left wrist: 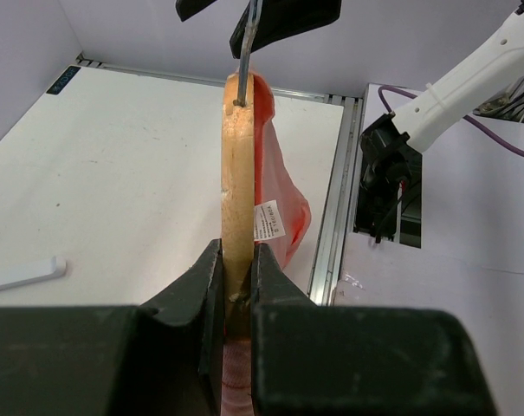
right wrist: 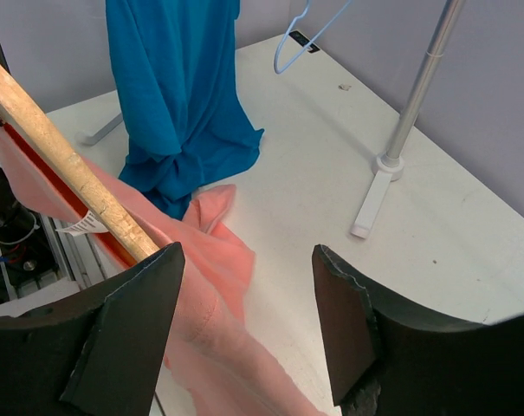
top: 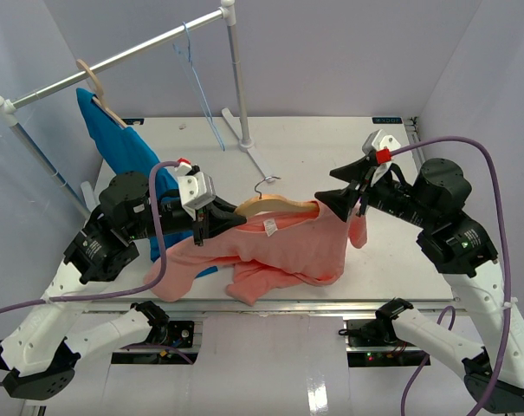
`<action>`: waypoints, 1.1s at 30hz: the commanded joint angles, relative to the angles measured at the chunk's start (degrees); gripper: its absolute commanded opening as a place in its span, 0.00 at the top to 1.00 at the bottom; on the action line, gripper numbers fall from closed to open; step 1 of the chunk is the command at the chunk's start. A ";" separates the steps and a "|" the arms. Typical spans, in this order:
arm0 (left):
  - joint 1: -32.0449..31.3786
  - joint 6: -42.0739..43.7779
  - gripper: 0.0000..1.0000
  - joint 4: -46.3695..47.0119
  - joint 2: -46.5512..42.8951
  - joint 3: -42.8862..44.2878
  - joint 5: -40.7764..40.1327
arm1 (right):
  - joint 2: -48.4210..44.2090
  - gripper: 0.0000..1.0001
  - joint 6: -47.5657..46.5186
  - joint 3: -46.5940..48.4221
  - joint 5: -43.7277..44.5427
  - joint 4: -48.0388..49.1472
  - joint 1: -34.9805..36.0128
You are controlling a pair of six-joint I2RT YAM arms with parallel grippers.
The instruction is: Place the t-shirt on the hanger
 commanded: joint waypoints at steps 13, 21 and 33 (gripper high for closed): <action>0.07 -1.22 1.00 3.37 -0.81 -1.59 0.73 | 2.53 0.47 3.76 -4.68 -15.12 11.63 -0.08; 0.07 -1.18 1.00 3.71 -0.87 -3.95 1.15 | 4.92 0.34 2.52 -0.50 -28.07 15.07 -0.05; 0.09 -3.48 1.00 7.85 0.69 -6.47 6.79 | 7.65 0.21 1.96 -2.88 -38.20 19.88 2.50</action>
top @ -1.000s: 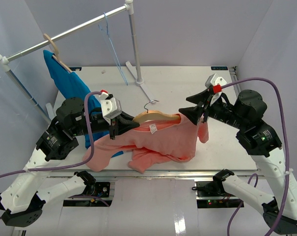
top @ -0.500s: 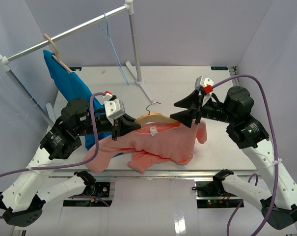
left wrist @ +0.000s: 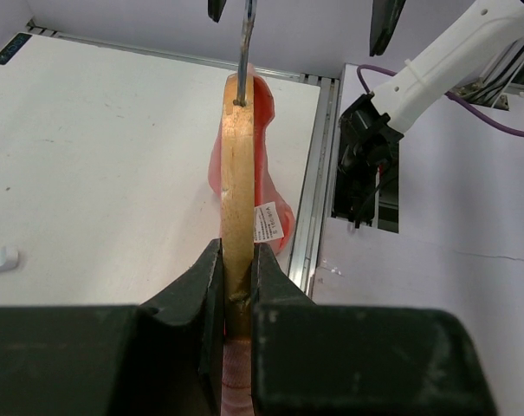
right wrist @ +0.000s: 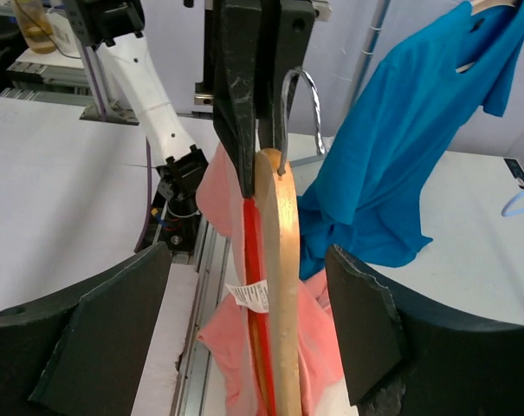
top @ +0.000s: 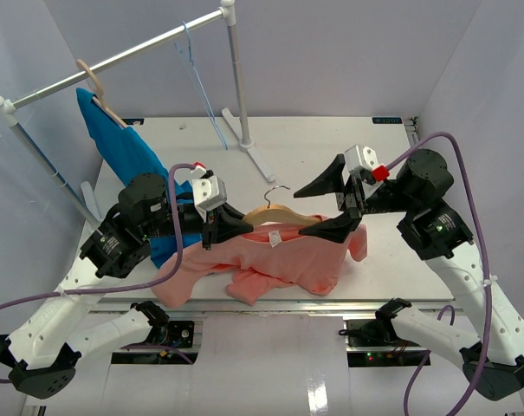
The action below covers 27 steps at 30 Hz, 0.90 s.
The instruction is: Place the t-shirt on the hanger
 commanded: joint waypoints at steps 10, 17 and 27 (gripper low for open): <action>0.07 -1.87 1.00 6.13 0.66 -1.94 4.82 | 8.50 0.22 -8.44 2.68 5.34 -5.52 10.59; 0.07 -2.93 1.00 7.37 0.61 -2.35 7.02 | 10.83 0.55 -6.82 3.49 10.44 -3.44 14.73; 0.07 2.17 0.61 -4.66 -1.07 4.55 -2.47 | 8.17 0.92 -5.61 7.38 19.66 -9.53 14.47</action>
